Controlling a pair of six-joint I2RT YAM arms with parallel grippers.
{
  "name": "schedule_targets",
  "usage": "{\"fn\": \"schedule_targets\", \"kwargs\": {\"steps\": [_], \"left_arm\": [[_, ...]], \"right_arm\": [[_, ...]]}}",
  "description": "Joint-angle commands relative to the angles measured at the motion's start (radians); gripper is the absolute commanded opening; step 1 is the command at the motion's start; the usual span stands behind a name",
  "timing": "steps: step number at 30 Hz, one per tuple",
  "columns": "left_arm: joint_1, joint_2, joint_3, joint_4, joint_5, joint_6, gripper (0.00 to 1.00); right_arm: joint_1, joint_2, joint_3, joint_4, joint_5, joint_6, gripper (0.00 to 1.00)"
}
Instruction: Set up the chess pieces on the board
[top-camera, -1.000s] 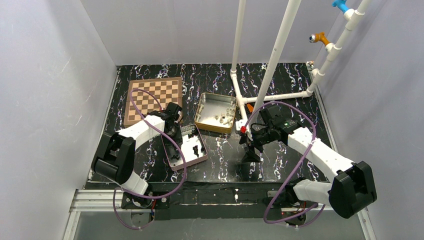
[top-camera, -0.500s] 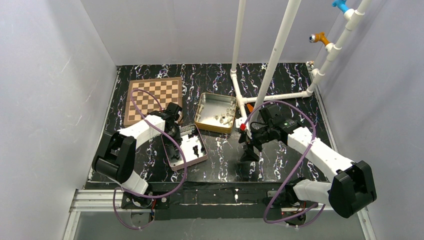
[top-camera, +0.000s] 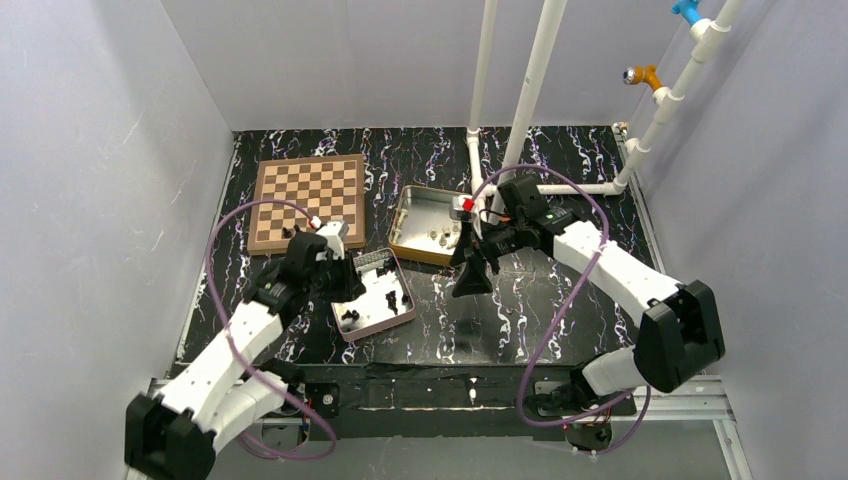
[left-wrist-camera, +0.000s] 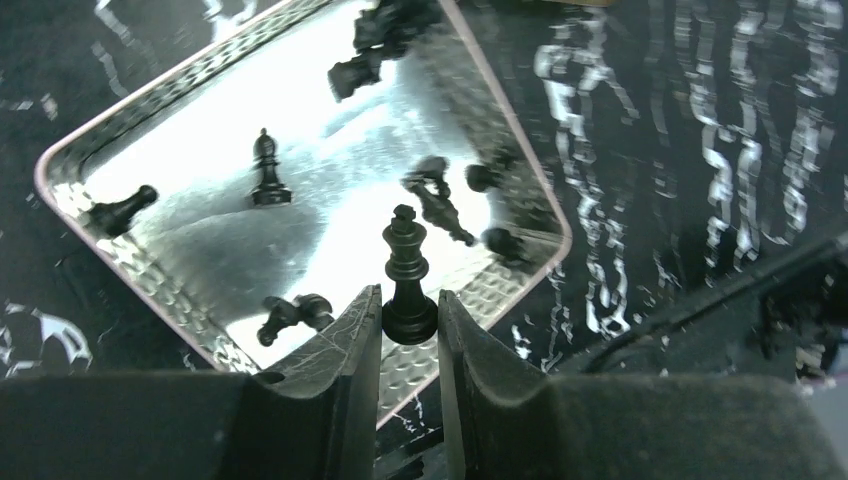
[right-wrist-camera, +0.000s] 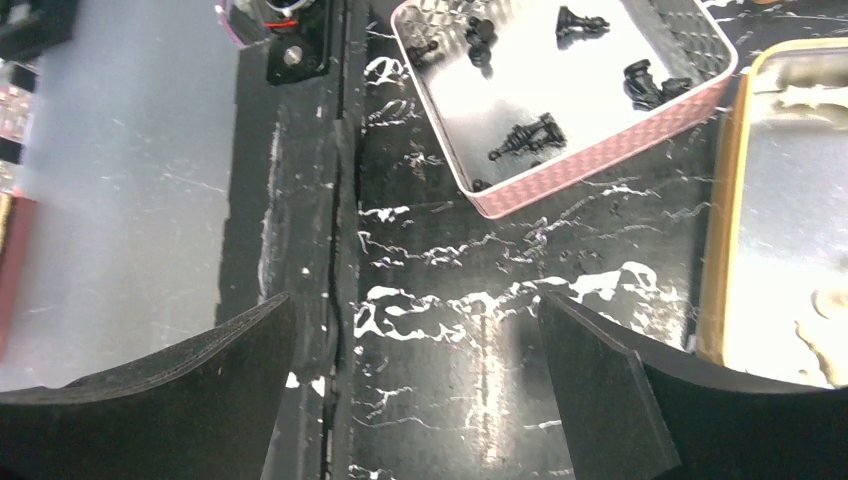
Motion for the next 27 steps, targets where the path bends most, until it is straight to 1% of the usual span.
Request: {"fn": "schedule_targets", "kwargs": {"steps": [1,7,10,12,14,16,19,22,24,27], "left_arm": [[-0.006,-0.163,-0.092,0.158,0.173,0.106,0.0],[-0.007,-0.159,-0.099,0.178,0.242,0.093,0.0],[-0.007,-0.173,-0.103,0.217,0.285,0.107,0.0],[-0.009,-0.192,-0.105,0.237,0.331,0.147,0.0],[-0.015,-0.222,-0.108,0.258,0.372,0.199,0.0],[-0.02,-0.254,-0.116,0.276,0.412,0.258,0.0],[-0.027,-0.27,-0.115,0.283,0.476,0.337,0.0],[-0.038,-0.249,-0.097,0.29,0.531,0.372,0.0],[-0.056,-0.223,-0.076,0.299,0.552,0.375,0.0],[-0.111,-0.184,-0.044,0.326,0.544,0.379,0.0]], "right_arm": [[0.052,0.065,0.098,0.034,-0.069,0.082,0.97],[0.063,0.059,0.082,0.025,-0.057,0.075,0.97],[0.066,0.003,0.036,-0.02,-0.042,-0.041,0.97],[0.069,-0.073,-0.02,-0.028,-0.04,-0.138,0.98],[0.078,-0.15,-0.081,0.009,-0.032,-0.212,0.98],[0.085,-0.212,-0.133,0.07,-0.036,-0.25,0.98],[0.116,-0.253,-0.162,0.122,-0.048,-0.302,0.98],[0.157,-0.25,-0.16,0.183,-0.04,-0.283,0.98],[0.177,-0.243,-0.161,0.27,-0.031,-0.225,0.98],[0.2,-0.217,-0.159,0.429,-0.015,-0.108,0.98]]}}
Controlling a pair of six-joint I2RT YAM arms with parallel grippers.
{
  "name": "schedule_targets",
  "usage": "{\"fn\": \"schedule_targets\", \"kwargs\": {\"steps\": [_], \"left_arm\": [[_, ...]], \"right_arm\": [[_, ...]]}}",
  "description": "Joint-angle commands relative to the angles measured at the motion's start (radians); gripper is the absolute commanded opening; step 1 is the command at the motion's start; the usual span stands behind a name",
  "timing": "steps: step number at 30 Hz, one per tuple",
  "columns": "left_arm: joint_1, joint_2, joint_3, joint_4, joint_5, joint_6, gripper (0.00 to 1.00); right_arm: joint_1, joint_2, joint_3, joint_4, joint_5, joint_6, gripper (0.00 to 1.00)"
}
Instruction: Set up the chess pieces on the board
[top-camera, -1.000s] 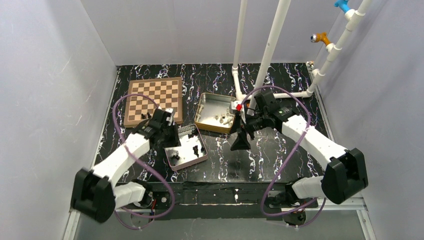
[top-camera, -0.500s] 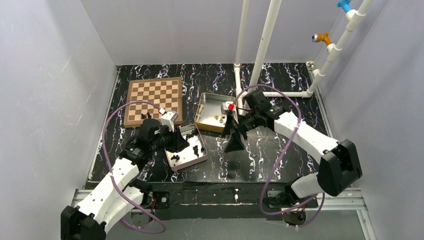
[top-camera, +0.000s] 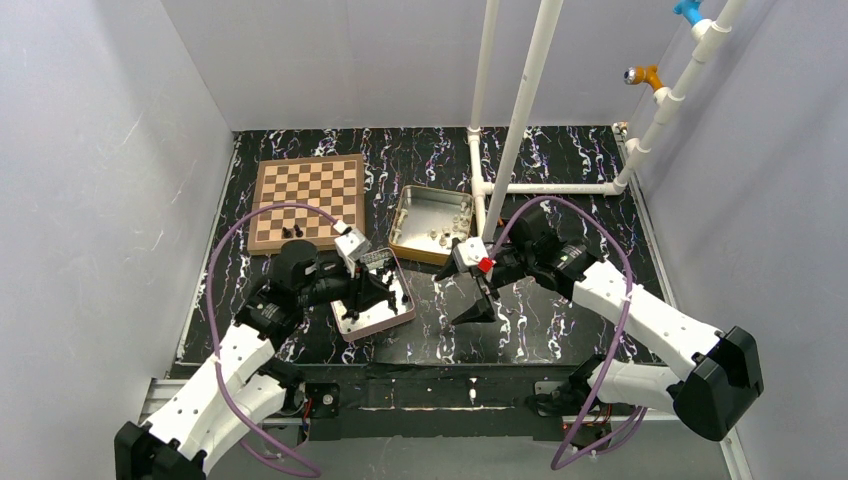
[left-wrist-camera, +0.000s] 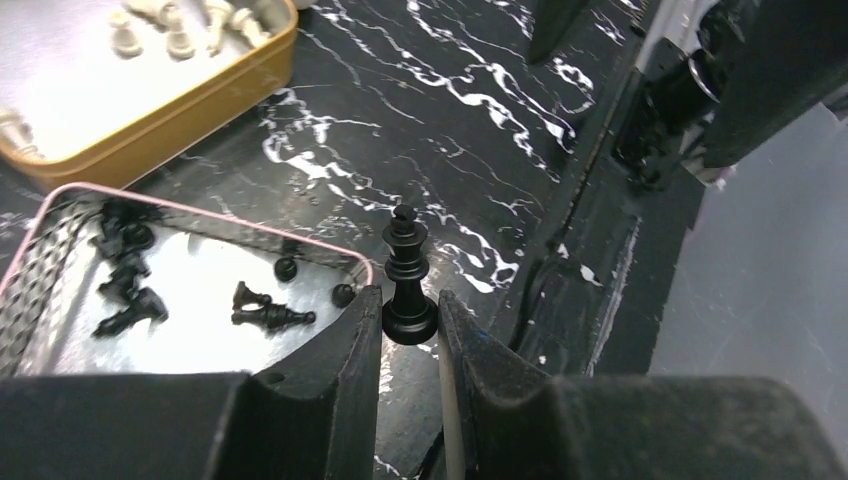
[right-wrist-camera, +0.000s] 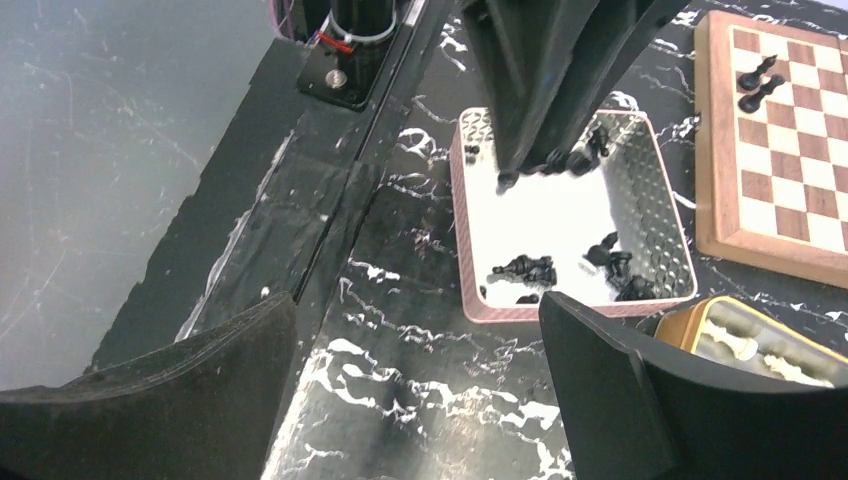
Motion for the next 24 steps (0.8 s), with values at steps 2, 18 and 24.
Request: {"fn": "schedule_targets", "kwargs": {"steps": [2,18,24], "left_arm": [[-0.101,0.056,0.08,0.058,0.038,0.057,0.0],[-0.252,0.11,0.104,0.134,-0.069,0.095,0.0],[-0.265,0.107,0.105,0.136,-0.072,0.101,0.0]], "right_arm": [[0.033,0.048,0.015,0.318,0.018,0.188,0.98],[0.071,0.104,0.044,0.418,-0.011,0.327,0.68],[0.071,0.104,0.039,0.425,-0.02,0.338,0.56]]}}
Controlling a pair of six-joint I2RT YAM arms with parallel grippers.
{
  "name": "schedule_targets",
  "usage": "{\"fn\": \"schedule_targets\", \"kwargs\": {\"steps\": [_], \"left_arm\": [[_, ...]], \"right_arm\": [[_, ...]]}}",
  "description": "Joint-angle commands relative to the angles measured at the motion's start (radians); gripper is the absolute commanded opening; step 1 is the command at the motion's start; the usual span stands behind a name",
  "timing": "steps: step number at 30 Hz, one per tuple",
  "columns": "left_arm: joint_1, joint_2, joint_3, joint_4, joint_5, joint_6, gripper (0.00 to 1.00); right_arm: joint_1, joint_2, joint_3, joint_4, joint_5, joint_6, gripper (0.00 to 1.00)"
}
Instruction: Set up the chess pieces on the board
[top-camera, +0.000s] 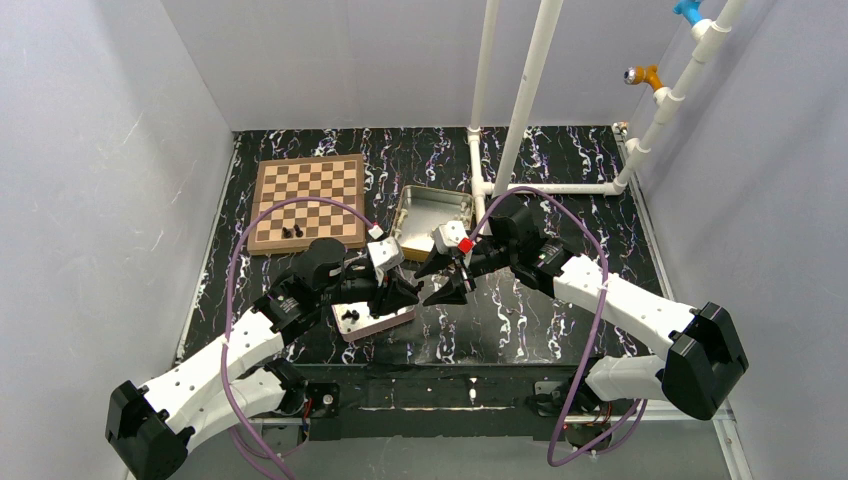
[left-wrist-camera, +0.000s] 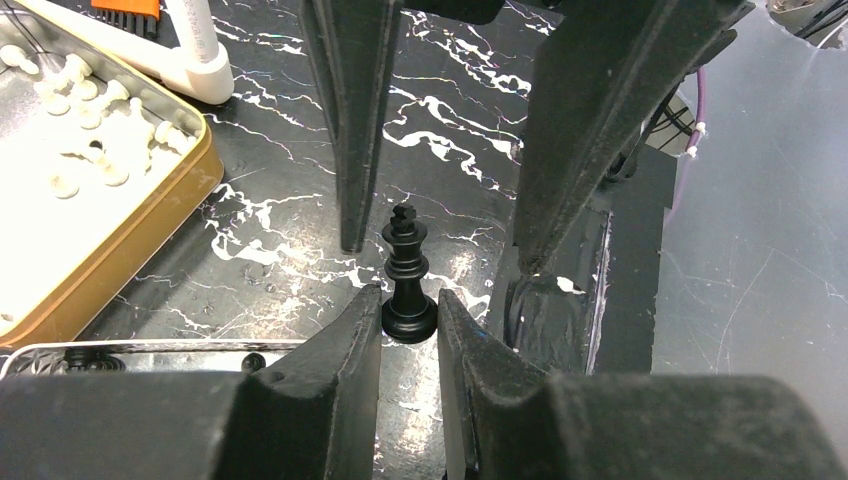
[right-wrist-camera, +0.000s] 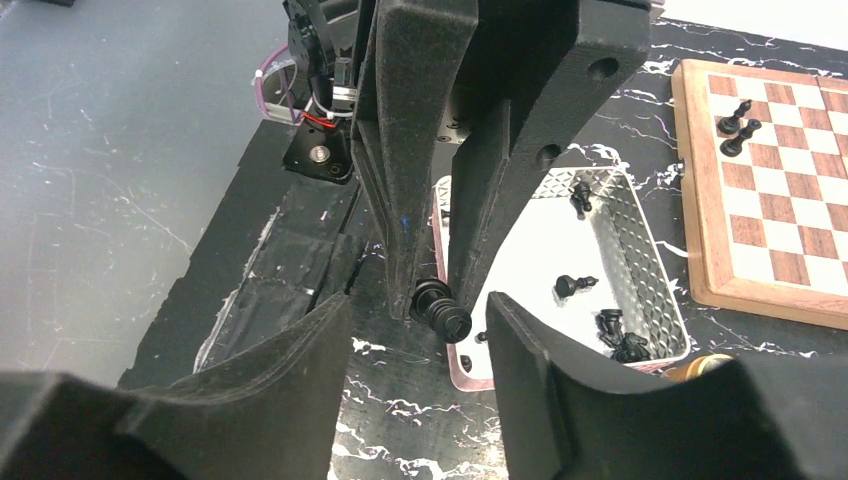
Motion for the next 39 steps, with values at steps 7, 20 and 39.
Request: {"fn": "schedule_targets", "kwargs": {"steps": [7,20,39], "left_arm": [[-0.025,-0.018,0.022,0.02,-0.016,0.024,0.0],[-0.041,-0.044,0.008,0.052,-0.039,0.025,0.0],[-0.046,-0.149,0.061,-0.168,-0.286,-0.063,0.7]], "right_arm": [[0.005,0.002,0.032,0.048,-0.022,0.028,0.5],[0.004,0.009,0.036,0.019,-0.016,0.028,0.39],[0.004,0.003,0.078,-0.114,0.073,-0.064,0.04]]}}
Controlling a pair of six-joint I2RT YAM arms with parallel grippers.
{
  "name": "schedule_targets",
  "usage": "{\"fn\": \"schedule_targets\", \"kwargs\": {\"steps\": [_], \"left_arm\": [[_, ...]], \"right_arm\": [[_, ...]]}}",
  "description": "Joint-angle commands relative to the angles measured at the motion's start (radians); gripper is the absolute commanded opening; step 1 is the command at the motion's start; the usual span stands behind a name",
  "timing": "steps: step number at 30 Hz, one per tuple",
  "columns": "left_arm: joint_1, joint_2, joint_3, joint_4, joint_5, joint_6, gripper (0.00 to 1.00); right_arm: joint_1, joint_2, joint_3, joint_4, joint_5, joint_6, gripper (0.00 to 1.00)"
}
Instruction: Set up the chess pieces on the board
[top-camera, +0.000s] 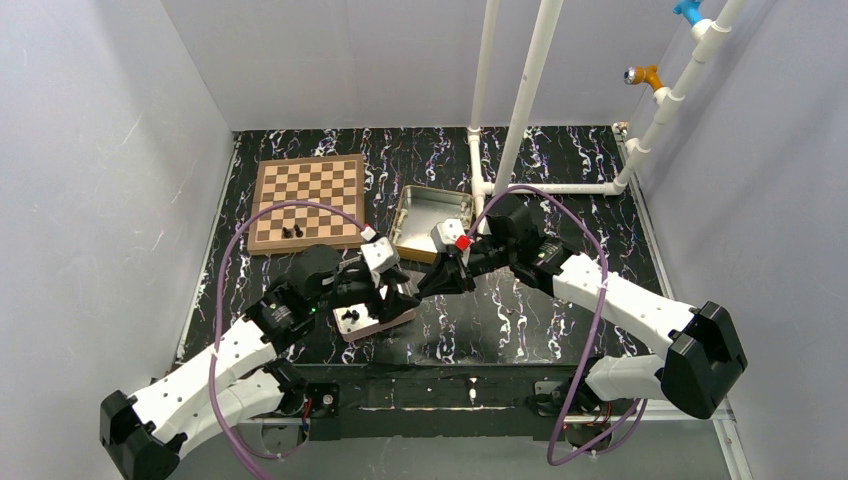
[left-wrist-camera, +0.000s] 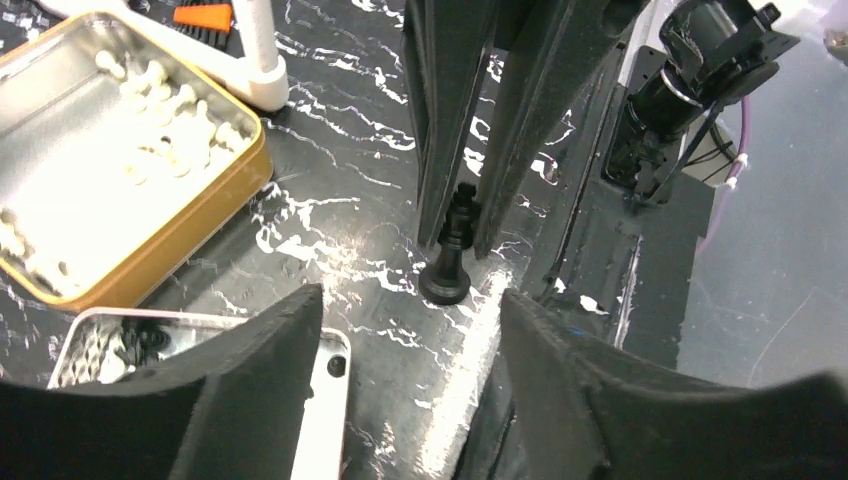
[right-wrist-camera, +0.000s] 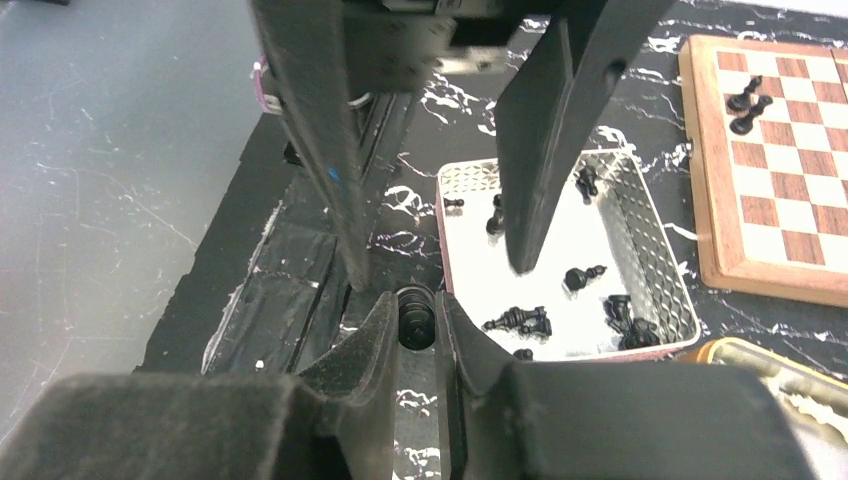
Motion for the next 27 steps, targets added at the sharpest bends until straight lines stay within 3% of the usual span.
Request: {"fn": "schedule_targets", "kwargs": {"steps": [1,5,8,12,27], "left_arm": [[0.0,-0.067,0.074,-0.158,-0.167,-0.057,0.76],[0.027,-0.063,0.227,-0.385,-0.297,-0.125,0.94],[0.095,0.042,0.436,-0.632,-0.432,-0.152,0.96],[0.147,0.057,0.606,-0.83,-0.75,-0.221,0.98],[0.147,-0.158,0.586,-0.992,-0.981,-0.315,0.98]], "right_arm": [[0.004,-0.005,0.063,-0.074,0.062,-0.078,0.03],[0.017,0.012,0.093,-0.155,0.147,-0.174,0.03],[0.073,0.056,0.138,-0.215,0.276,-0.273,0.01],[0.14,0.199,0.248,-0.113,0.471,-0.222,0.01],[0.178,0.662,0.677,-0.02,0.675,-0.124,0.01]]}}
